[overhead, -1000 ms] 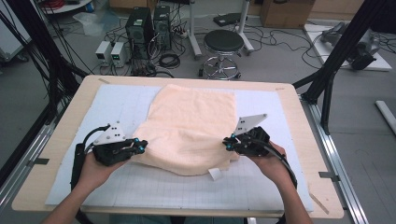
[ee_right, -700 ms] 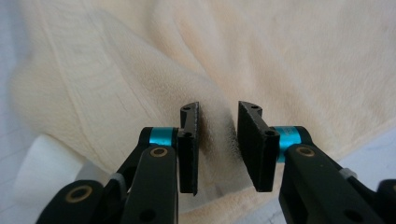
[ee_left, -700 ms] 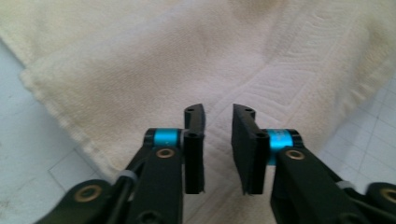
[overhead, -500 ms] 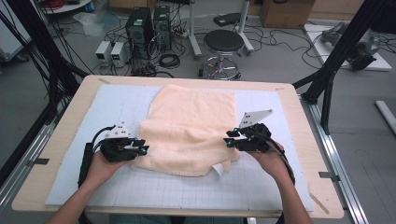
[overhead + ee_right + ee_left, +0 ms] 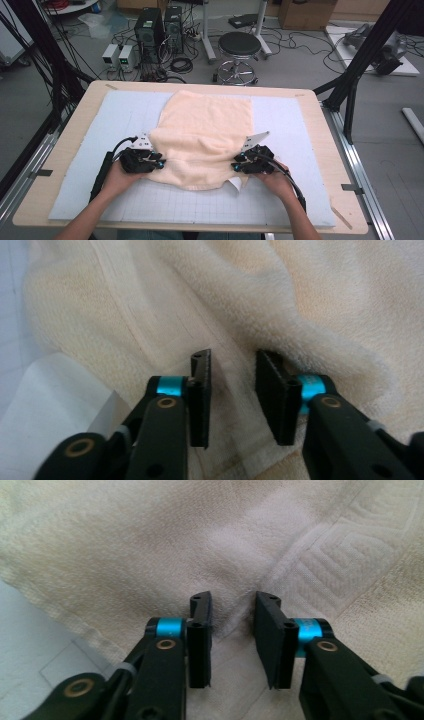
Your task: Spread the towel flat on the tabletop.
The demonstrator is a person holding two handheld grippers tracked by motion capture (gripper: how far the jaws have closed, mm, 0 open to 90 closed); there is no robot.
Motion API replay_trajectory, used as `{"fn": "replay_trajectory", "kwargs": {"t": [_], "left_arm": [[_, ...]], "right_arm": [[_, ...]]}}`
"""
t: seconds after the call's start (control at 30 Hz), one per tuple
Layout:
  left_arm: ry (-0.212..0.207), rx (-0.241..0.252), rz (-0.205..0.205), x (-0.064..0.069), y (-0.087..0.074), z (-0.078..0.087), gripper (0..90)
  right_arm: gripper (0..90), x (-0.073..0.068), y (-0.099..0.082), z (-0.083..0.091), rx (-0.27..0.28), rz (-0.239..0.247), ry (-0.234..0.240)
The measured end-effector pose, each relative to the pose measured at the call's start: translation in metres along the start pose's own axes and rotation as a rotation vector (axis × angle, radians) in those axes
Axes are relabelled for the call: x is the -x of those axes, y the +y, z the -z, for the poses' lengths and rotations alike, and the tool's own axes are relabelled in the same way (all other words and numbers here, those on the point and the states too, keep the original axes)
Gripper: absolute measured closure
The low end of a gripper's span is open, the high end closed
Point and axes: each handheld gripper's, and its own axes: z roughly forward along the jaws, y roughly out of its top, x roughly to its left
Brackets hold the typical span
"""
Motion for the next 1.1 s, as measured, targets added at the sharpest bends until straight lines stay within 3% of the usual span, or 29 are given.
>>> {"fn": "replay_trajectory", "kwargs": {"t": [0.1, 0.17, 0.43, 0.7, 0.83, 0.9, 0.97, 1.03, 1.1], "left_arm": [[0.009, -0.001, -0.003, 0.001, 0.001, 0.004, 80.1], [0.01, 0.01, -0.004, 0.002, 0.002, 0.009, 84.2], [-0.007, 0.115, -0.018, 0.019, 0.006, 0.046, 86.6], [-0.002, 0.182, -0.081, 0.058, 0.008, 0.097, 86.4], [-0.021, 0.201, -0.112, 0.078, 0.008, 0.127, 86.4], [-0.08, 0.217, -0.096, 0.082, 0.004, 0.138, 85.3], [-0.12, 0.228, -0.065, 0.081, -0.001, 0.142, 76.9], [-0.114, 0.224, -0.053, 0.077, -0.006, 0.137, 72.0], [-0.101, 0.218, -0.045, 0.071, -0.011, 0.127, 67.5]], "right_arm": [[83.6, -0.001, 0.0, 0.004, 0.006, 0.004, 0.007], [85.1, -0.004, 0.002, 0.009, 0.015, 0.028, -0.002], [85.6, -0.02, 0.006, 0.042, 0.096, 0.055, -0.006], [85.6, -0.061, 0.01, 0.088, 0.164, 0.136, -0.02], [85.5, -0.084, 0.009, 0.109, 0.201, 0.149, 0.028], [79.7, -0.096, 0.006, 0.119, 0.222, 0.163, 0.078], [72.1, -0.102, 0.005, 0.124, 0.239, 0.158, 0.117], [68.8, -0.101, 0.004, 0.121, 0.212, 0.166, 0.093], [66.6, -0.092, 0.001, 0.11, 0.183, 0.148, 0.074]]}}
